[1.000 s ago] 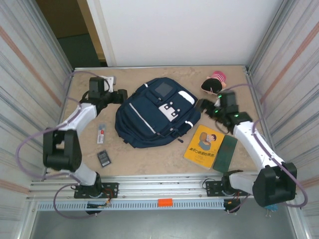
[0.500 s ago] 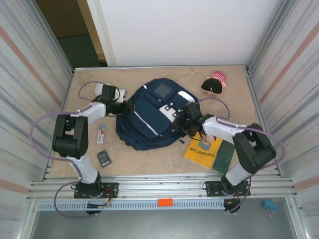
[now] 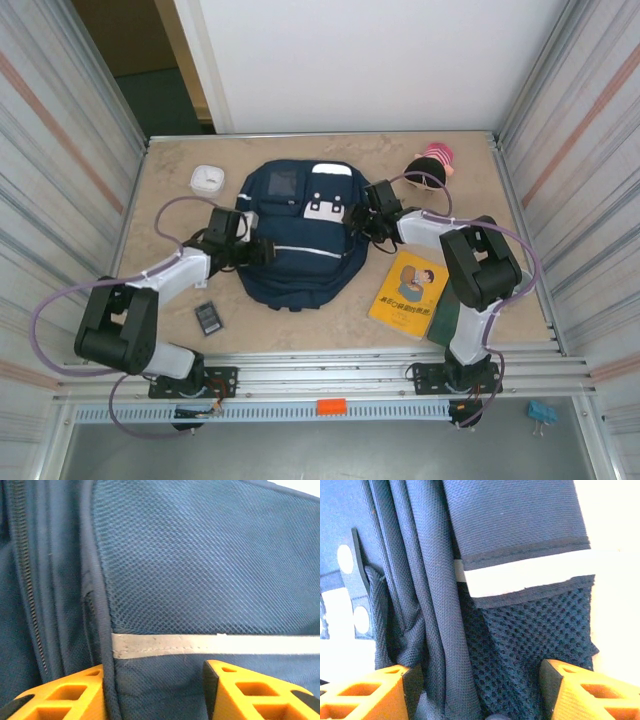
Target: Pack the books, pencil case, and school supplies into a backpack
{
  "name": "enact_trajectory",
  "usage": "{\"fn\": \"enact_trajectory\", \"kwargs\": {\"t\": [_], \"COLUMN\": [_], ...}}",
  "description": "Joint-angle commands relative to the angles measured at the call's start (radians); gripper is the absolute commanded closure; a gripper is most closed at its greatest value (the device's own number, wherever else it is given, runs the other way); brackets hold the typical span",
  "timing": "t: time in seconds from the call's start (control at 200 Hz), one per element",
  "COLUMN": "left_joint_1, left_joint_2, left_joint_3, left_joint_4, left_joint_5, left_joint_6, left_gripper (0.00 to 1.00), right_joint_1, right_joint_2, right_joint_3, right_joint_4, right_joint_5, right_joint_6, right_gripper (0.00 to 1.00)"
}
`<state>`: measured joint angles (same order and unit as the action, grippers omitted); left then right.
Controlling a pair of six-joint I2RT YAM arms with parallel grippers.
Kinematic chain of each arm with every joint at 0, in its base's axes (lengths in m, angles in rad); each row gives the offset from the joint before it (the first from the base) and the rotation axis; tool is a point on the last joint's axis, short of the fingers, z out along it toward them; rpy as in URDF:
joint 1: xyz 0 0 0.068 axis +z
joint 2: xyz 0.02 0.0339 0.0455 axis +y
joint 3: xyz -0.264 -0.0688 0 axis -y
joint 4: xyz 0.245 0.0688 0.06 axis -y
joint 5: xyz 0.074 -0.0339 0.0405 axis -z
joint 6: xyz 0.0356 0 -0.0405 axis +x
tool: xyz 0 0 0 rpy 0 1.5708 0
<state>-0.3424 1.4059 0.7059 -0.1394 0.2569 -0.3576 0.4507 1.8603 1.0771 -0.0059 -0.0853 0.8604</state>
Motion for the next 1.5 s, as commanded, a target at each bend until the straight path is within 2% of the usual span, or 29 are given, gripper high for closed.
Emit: {"fn": "enact_trajectory", "kwargs": {"t": [0.0, 0.1, 0.165, 0.241, 0.356, 0.506, 0.757, 0.982, 1.148, 1.293, 1.378, 1.493], "left_joint_1": [-0.059, -0.060, -0.055, -0.050, -0.053, -0.070, -0.120, -0.182, -0.210, -0.216, -0.221, -0.221], "left_joint_2": [-0.086, -0.191, -0.267, -0.328, -0.366, -0.333, -0.108, 0.066, 0.165, 0.214, 0.229, 0.221], "left_joint_3": [0.000, 0.019, 0.038, 0.060, 0.078, 0.076, 0.159, 0.224, 0.236, 0.230, 0.235, 0.246], "left_joint_4": [-0.028, -0.090, -0.116, -0.120, -0.103, -0.116, -0.145, -0.092, -0.031, 0.013, 0.002, -0.046], "left_joint_5": [0.024, -0.063, -0.114, -0.118, -0.021, 0.226, 0.289, 0.263, 0.193, 0.185, 0.194, 0.268], "left_joint_6": [-0.011, 0.038, 0.097, 0.209, 0.453, 0.845, 1.195, 1.281, 1.303, 1.318, 1.326, 1.327], "left_gripper": [0.47, 0.40, 0.31, 0.25, 0.24, 0.27, 0.27, 0.24, 0.23, 0.22, 0.20, 0.18], "right_joint_1": [0.004, -0.005, -0.015, -0.017, -0.012, 0.010, 0.056, 0.068, 0.069, 0.070, 0.071, 0.072], "right_joint_2": [0.019, -0.057, -0.129, -0.212, -0.335, -0.509, -0.745, -0.854, -0.864, -0.892, -0.889, -0.883], "right_joint_3": [0.010, -0.018, -0.049, -0.086, -0.130, -0.199, -0.284, -0.346, -0.365, -0.371, -0.372, -0.375], "right_joint_4": [0.050, 0.021, -0.007, -0.034, -0.072, -0.082, -0.128, -0.146, -0.150, -0.146, -0.143, -0.139], "right_joint_5": [-0.089, -0.042, -0.001, 0.048, 0.092, 0.160, 0.285, 0.308, 0.305, 0.305, 0.300, 0.297], "right_joint_6": [-0.019, -0.060, -0.080, -0.105, -0.143, -0.183, -0.184, -0.204, -0.206, -0.208, -0.208, -0.207], "right_gripper": [0.34, 0.30, 0.22, 0.16, 0.14, 0.12, 0.09, 0.10, 0.10, 0.10, 0.10, 0.10]}}
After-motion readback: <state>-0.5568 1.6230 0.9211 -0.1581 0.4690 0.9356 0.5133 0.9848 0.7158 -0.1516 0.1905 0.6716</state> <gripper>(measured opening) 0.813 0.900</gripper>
